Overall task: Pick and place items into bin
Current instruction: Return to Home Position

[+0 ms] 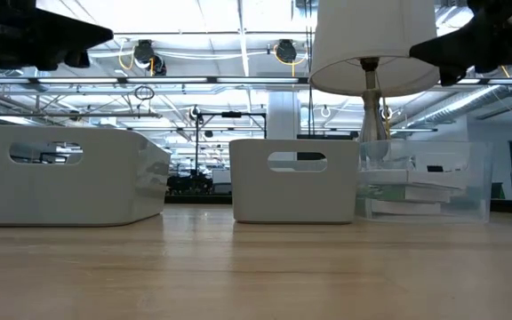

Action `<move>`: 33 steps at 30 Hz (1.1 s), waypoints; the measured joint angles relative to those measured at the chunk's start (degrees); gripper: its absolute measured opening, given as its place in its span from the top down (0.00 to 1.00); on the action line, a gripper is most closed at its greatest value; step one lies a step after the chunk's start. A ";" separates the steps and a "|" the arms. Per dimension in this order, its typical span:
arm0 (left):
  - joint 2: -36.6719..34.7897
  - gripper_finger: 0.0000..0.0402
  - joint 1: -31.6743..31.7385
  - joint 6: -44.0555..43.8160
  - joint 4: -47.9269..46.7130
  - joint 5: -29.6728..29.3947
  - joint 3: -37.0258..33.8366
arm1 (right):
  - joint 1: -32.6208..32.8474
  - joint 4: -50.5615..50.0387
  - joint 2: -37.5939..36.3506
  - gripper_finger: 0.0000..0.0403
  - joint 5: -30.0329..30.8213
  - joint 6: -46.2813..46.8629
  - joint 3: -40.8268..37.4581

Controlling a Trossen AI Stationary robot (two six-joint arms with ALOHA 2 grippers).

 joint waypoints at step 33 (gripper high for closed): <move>-23.03 1.00 6.22 -7.06 -28.03 6.50 0.44 | -2.18 -4.17 -15.99 1.00 0.37 2.61 -9.34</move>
